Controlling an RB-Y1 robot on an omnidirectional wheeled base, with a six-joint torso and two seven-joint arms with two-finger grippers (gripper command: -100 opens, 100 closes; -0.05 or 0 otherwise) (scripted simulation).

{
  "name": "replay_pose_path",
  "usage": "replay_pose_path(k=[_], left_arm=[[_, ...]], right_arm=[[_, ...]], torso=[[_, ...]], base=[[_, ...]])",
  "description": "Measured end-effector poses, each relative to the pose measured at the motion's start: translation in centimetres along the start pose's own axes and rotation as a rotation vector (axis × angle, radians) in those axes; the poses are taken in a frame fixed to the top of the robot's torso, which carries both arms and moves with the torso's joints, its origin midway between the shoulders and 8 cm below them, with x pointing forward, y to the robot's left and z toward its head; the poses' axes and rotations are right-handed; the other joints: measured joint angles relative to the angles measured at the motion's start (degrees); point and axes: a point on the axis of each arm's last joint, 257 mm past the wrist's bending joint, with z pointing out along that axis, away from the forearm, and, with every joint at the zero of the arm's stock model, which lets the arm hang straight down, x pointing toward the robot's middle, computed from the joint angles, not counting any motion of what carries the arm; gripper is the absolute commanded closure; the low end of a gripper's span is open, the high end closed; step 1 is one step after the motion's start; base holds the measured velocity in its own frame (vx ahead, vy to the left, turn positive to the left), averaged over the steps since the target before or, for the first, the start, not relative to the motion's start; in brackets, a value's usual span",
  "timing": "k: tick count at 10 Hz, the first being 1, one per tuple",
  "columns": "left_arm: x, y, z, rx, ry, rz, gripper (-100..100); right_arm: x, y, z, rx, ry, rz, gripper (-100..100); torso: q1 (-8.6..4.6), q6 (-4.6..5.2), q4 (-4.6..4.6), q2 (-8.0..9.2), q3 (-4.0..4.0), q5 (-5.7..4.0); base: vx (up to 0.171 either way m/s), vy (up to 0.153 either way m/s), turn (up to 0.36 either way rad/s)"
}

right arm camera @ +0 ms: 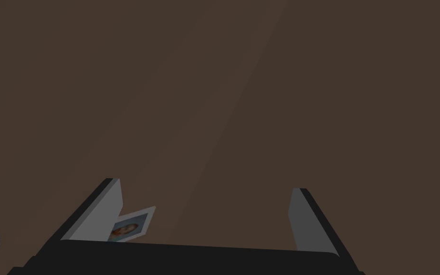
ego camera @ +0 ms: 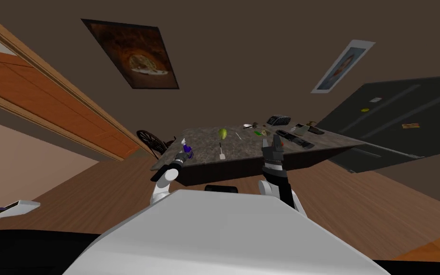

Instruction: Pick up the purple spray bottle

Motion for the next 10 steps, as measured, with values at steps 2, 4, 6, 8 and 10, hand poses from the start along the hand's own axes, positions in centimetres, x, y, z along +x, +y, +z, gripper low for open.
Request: replay_pose_path(k=[2, 4, 6, 8, 10], left_arm=[[-0.4, -3.5, -0.3, 0.052, -0.006, -0.010, -100], [-0.7, -6.3, -0.7, 0.096, -0.007, -0.017, -100], [-0.4, -8.7, -1.4, 0.143, -0.006, -0.022, -100], [-0.4, -12.4, -2.1, 0.204, -0.005, -0.036, -100], [-0.9, -15.7, -3.4, 0.266, -0.001, -0.051, -100]], right_arm=[[0.0, 0.0, 0.0, 0.000, 0.000, 0.000, 0], [0.0, 0.0, 0.0, 0.000, 0.000, 0.000, 0], [0.0, 0.0, 0.0, 0.000, 0.000, 0.000, 0], [0.0, 0.0, 0.0, 0.000, 0.000, 0.000, 0], [0.0, 0.0, 0.0, 0.000, 0.000, 0.000, 0]], torso=[[-0.04, 0.04, 0.01, 0.06, 0.03, -0.01], [-0.08, 0.09, 0.01, 0.07, 0.03, -0.01], [0.02, -0.01, 0.00, 0.01, 0.01, 0.00], [-0.03, 0.02, 0.01, 0.06, 0.04, -0.01], [-0.08, 0.01, 0.03, 0.13, 0.08, -0.02]], base=[[-0.046, -0.021, -0.214], [-0.063, -0.040, -0.339], [-0.041, -0.025, -0.199], [-0.066, -0.046, -0.371], [-0.047, -0.034, -0.163]])
